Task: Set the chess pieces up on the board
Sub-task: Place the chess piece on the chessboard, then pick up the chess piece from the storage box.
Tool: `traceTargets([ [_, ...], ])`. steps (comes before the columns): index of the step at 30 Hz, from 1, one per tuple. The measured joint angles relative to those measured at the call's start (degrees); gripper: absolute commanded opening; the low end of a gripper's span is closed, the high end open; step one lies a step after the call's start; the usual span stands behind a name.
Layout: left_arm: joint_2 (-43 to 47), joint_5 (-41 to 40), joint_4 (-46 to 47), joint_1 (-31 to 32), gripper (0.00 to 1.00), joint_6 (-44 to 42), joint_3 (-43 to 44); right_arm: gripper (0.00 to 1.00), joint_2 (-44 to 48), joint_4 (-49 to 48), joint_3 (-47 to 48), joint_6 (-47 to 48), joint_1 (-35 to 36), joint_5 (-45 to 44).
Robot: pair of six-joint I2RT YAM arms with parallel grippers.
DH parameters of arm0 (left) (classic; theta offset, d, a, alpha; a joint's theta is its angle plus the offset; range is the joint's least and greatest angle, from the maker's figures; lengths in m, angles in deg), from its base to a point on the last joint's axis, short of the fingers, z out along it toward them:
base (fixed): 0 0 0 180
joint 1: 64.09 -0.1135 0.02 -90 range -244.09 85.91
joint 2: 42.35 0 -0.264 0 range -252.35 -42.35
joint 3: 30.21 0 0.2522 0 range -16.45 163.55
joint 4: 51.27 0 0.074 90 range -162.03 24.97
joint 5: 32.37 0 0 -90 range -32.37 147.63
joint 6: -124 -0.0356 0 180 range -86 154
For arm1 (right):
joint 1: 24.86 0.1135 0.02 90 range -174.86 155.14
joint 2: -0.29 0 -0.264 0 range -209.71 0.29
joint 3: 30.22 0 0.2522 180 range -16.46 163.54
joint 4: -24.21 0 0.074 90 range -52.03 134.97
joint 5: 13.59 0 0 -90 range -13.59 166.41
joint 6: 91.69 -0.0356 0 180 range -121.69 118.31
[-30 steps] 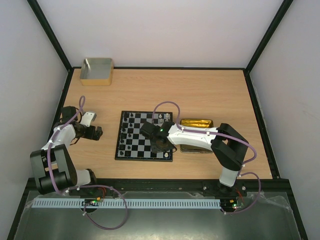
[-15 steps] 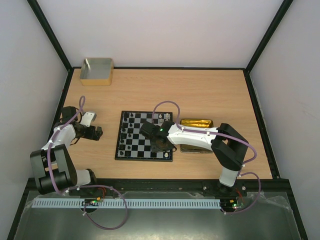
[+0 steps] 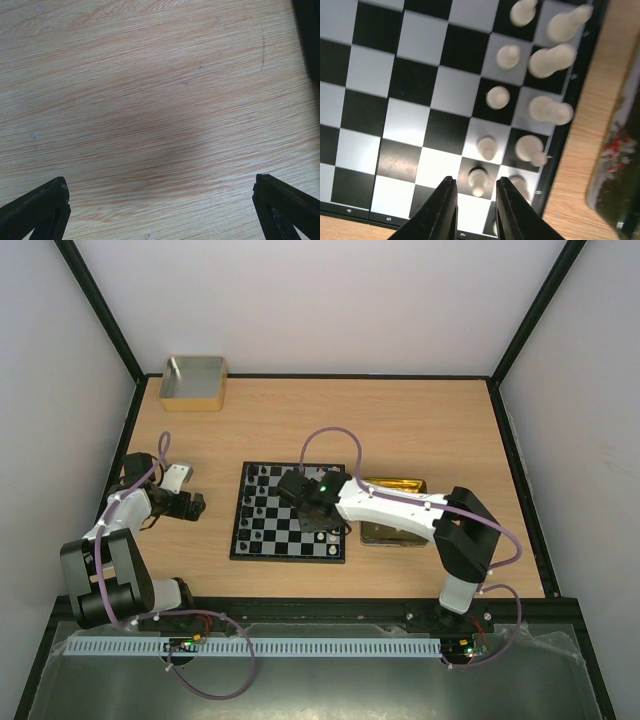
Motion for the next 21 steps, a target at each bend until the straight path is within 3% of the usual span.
traceTargets([
  [4,0.0,0.0,-0.02,0.0,0.99,0.0,0.0,0.21,3.82,1.53,0.24,0.48,-3.26,-1.64],
  [12,-0.59,-0.22,-0.13,0.0,1.0,-0.07,0.11,0.24,16.7,1.86,-10.12,1.66,-19.15,-4.81],
  [16,-2.1,-0.44,-0.85,0.0,0.99,-0.26,1.14,0.32,18.4,1.27,-16.46,2.27,-22.49,-3.39],
  [21,-4.15,-1.36,-1.9,0.0,0.99,-0.74,3.69,0.36,18.34,-0.44,-20.65,3.21,-25.31,-0.07],
])
